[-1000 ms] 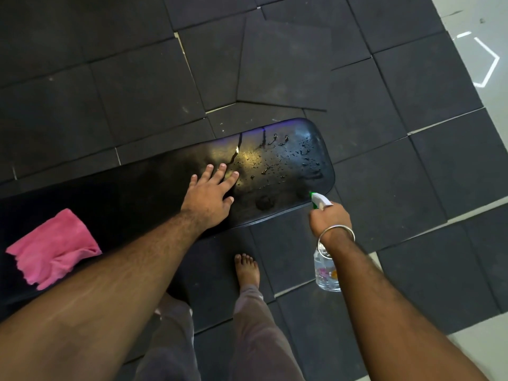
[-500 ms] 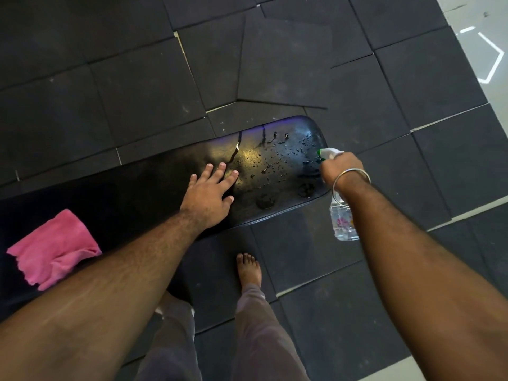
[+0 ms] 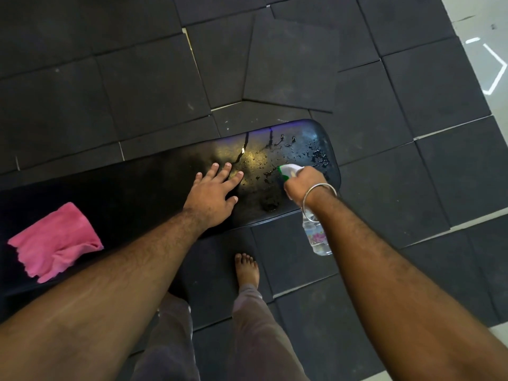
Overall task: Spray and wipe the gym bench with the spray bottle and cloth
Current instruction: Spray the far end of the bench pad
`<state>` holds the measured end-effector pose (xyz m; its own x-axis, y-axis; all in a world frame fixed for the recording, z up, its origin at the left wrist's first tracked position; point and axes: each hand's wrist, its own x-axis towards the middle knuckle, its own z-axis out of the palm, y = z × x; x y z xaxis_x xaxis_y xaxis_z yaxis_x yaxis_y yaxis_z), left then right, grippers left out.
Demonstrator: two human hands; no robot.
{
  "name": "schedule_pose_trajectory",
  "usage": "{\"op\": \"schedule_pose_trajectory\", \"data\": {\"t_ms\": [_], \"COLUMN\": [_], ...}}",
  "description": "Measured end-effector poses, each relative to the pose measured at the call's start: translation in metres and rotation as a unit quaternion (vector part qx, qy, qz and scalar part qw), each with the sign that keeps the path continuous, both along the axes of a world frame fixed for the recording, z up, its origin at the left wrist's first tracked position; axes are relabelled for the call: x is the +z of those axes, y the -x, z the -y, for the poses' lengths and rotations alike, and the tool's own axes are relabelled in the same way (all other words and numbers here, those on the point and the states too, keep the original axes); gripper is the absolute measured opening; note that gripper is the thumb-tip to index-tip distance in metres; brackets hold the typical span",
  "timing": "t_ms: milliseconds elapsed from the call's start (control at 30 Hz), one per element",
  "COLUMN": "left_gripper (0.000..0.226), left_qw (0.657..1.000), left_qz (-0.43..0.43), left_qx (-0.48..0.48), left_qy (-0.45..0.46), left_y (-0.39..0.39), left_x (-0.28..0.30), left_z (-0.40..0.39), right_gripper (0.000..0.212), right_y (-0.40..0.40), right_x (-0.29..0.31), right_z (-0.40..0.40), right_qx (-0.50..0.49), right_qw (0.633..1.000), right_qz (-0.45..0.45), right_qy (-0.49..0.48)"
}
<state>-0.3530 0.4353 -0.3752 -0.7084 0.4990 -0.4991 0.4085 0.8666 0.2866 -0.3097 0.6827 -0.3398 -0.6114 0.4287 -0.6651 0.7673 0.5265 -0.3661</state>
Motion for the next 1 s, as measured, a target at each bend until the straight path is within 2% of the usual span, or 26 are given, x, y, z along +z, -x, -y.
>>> {"op": "schedule_pose_trajectory", "data": {"t_ms": [233,467,567,633,733,833,933,1000], "left_gripper": [0.072,0.071,0.068,0.064,0.058,0.056,0.062,0.078], "left_qw": [1.0,1.0,0.999,0.995,0.984,0.978,0.97,0.959], "left_qz": [0.0,0.008,0.012,-0.021,-0.088,-0.114,-0.1,-0.046], "left_qx": [-0.001,0.0,0.014,0.05,0.124,0.14,0.138,0.162], "left_qy": [0.001,-0.003,-0.048,-0.078,-0.09,-0.107,-0.174,-0.229], "left_y": [0.0,-0.001,0.002,0.002,-0.005,-0.012,-0.02,-0.028], "left_x": [0.003,0.005,0.007,0.009,0.01,0.01,0.014,0.02], "left_z": [-0.001,0.0,0.009,0.021,0.045,0.064,0.074,0.076], "right_gripper": [0.039,0.042,0.028,0.018,0.028,0.035,0.032,0.043], "right_y": [0.047,0.064,0.064,0.064,0.068,0.074,0.077,0.079], "right_x": [0.015,0.017,0.017,0.014,0.01,0.008,0.011,0.016], "right_z": [-0.042,-0.043,-0.021,0.001,0.038,0.067,0.084,0.092], "right_qx": [-0.046,-0.054,0.001,0.024,0.072,0.089,0.06,0.021], "right_qw": [0.997,0.997,1.0,0.999,0.996,0.995,0.997,0.994], "right_qz": [-0.037,-0.036,-0.014,-0.002,-0.013,-0.017,-0.028,-0.057], "right_qy": [-0.051,-0.038,0.008,0.04,0.054,0.048,0.05,0.09]}}
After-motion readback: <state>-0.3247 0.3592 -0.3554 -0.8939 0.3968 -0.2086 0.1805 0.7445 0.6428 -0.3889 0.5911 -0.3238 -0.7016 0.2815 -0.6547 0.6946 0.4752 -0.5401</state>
